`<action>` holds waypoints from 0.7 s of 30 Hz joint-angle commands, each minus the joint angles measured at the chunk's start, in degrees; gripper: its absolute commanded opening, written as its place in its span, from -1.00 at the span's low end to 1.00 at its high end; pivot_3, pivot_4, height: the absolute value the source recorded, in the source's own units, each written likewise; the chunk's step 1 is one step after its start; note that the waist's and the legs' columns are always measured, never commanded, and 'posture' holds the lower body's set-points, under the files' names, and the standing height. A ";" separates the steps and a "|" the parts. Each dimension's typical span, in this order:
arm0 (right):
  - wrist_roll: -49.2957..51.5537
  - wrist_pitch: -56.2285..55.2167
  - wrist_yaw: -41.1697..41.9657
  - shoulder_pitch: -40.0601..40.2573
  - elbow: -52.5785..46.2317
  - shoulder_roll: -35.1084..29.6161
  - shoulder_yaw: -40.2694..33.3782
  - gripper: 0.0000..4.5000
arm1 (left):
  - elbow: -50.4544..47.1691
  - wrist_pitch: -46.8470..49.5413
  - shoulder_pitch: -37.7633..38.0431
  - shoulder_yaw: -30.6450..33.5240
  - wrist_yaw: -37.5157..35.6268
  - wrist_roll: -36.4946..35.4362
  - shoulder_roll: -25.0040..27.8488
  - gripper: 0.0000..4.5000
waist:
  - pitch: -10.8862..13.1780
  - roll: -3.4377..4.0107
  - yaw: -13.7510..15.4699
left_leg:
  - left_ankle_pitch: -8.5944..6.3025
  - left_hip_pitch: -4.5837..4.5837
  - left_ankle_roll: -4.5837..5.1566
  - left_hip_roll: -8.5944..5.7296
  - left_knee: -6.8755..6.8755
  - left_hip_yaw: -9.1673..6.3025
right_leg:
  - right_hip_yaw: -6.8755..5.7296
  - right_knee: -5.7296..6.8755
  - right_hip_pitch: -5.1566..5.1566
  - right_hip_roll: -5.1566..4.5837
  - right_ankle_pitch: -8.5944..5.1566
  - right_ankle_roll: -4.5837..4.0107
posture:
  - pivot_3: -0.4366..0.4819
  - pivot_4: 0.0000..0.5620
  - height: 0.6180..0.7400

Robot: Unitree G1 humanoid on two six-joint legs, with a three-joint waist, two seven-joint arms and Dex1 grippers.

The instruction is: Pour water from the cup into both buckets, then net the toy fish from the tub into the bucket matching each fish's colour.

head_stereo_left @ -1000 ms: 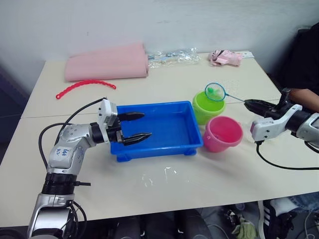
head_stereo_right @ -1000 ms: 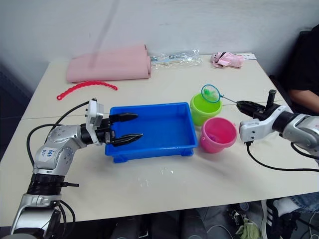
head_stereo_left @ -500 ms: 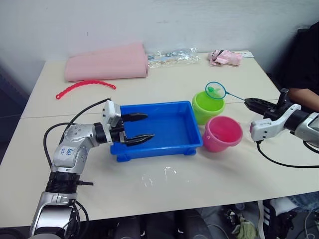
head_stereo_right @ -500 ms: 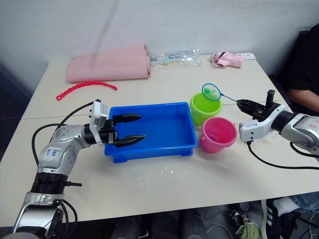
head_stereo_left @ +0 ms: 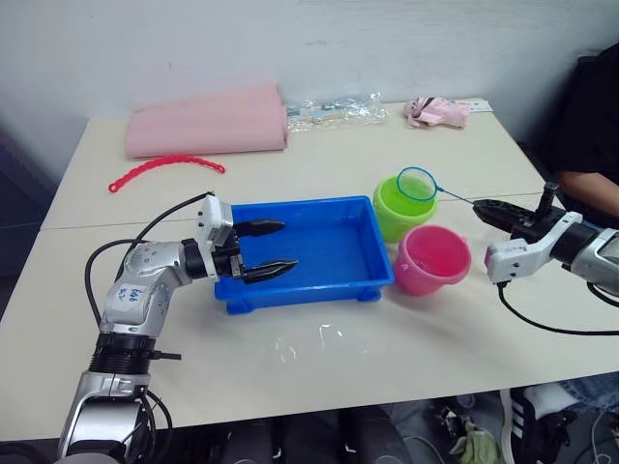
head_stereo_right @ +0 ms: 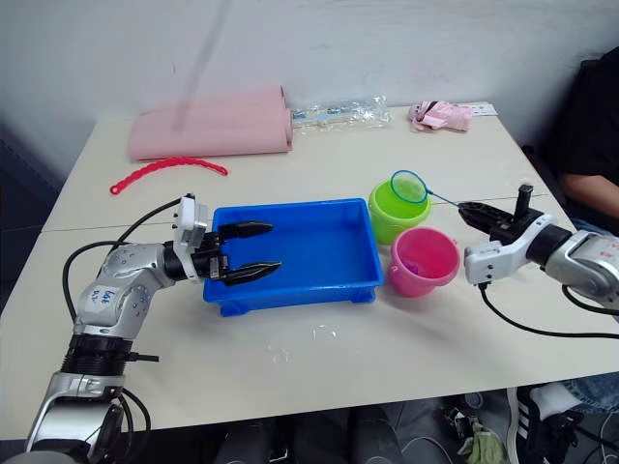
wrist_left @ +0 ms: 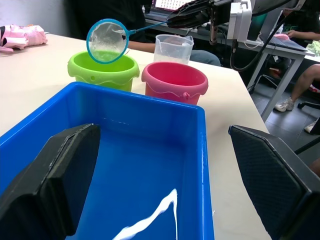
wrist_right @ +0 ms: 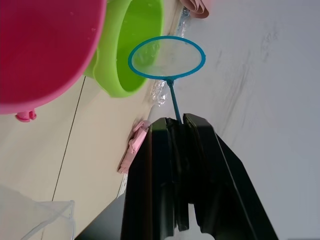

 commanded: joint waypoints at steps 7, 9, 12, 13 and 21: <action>73.01 35.27 37.86 5.89 -22.16 7.50 -7.00 -1.00 | -6.67 6.59 4.08 17.09 -1.57 -16.16 6.34 0.99 | 0.00 0.00 -0.12 | -0.01 0.00 0.01 0.24 -0.01 -0.10 | -0.01 0.00 0.05 0.14 0.00 -0.01 | -0.05 -0.47 1.00; 78.44 43.82 41.30 6.48 -26.62 7.29 -7.01 -1.00 | -7.70 9.55 5.62 20.47 -1.53 -19.43 8.68 0.99 | 0.00 0.00 -0.02 | -0.01 0.01 0.01 0.27 0.00 -0.17 | -0.03 0.02 0.05 0.08 0.00 -0.02 | -0.05 -0.47 1.00; 83.10 53.06 43.99 6.12 -31.17 8.07 -6.64 -1.00 | -9.06 11.65 8.46 23.24 -2.90 -21.12 12.13 0.99 | 0.00 0.00 0.14 | -0.03 0.04 0.04 0.26 0.02 -0.27 | -0.12 -0.06 0.18 -0.03 0.00 -0.04 | -0.05 -0.47 1.00; 83.89 55.54 45.45 5.92 -32.81 8.37 -5.63 -1.00 | -10.35 12.69 10.02 24.02 -4.01 -21.99 13.67 0.99 | 0.00 0.00 0.38 | -0.05 0.04 0.07 0.23 0.02 -0.28 | -0.12 -0.08 0.20 -0.05 -0.01 -0.04 | -0.05 -0.47 1.00; 71.93 53.84 55.44 8.82 -35.56 19.98 7.78 -1.00 | -19.93 2.92 32.56 29.60 -15.26 -14.53 21.23 0.99 | -0.05 -0.09 0.01 | -0.23 0.02 -0.02 0.22 -0.13 -0.30 | -0.31 -0.40 0.26 -0.08 -0.04 -0.11 | -0.05 -0.47 1.00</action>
